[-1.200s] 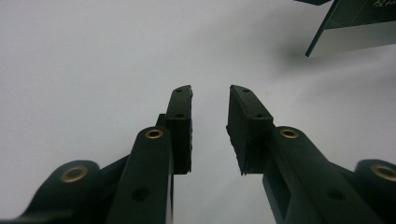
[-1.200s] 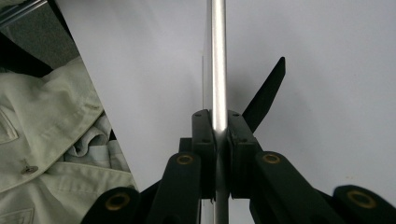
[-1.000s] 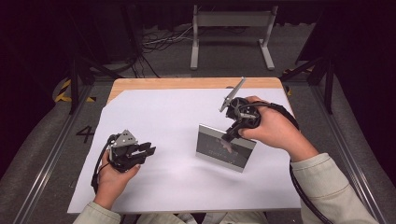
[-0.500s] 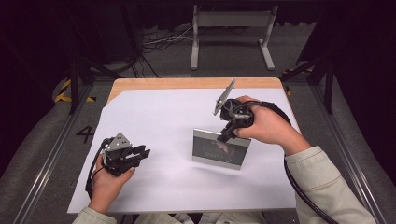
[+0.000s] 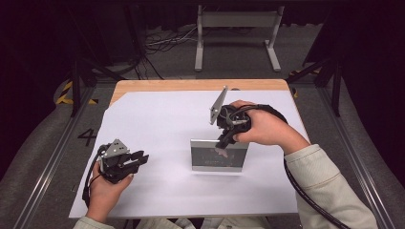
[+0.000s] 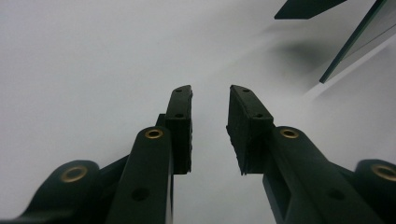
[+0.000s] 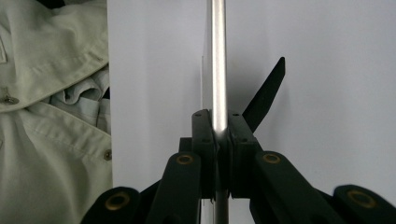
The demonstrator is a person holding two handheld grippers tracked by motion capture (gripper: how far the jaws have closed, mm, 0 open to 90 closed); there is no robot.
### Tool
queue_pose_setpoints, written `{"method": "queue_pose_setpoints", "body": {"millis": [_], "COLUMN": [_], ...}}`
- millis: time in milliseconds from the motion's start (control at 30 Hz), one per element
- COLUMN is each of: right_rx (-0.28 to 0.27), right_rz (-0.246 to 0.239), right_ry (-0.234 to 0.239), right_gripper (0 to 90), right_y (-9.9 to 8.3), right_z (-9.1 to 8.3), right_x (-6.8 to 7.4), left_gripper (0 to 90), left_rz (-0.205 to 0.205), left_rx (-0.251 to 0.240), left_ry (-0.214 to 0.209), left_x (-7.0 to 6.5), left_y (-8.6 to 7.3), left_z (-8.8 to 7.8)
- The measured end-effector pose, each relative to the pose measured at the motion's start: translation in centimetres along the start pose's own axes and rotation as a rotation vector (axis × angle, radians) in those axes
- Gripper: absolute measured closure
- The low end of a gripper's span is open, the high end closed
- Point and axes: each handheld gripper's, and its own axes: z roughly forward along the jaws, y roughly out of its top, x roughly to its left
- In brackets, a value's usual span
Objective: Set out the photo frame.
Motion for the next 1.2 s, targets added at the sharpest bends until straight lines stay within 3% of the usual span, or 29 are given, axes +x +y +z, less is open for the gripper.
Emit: {"method": "queue_pose_setpoints", "body": {"millis": [300, 733, 1100, 1200], "right_rx": [-0.004, -0.004, -0.052, -0.063], "right_rz": [-0.026, -0.055, -0.084, -0.082], "right_ry": [0.027, 0.008, -0.093, -0.102], "right_gripper": [84.2, 84.0, 75.6, 73.5], "right_y": [0.0, -0.1, -0.5, -0.7], "right_z": [0.8, 1.7, 1.3, 1.4], "right_x": [-0.5, -1.0, -1.1, -1.2], "left_gripper": [71.0, 71.0, 70.8, 70.8], "left_rz": [0.005, 0.008, 0.014, 0.017], "left_rx": [0.006, 0.005, 0.012, 0.012], "left_ry": [0.0, 0.003, -0.011, -0.014], "left_x": [0.0, 0.0, -0.2, -0.2], "left_y": [-0.1, -0.1, 0.2, 0.2], "left_z": [-0.1, 0.1, 0.4, 0.5]}}
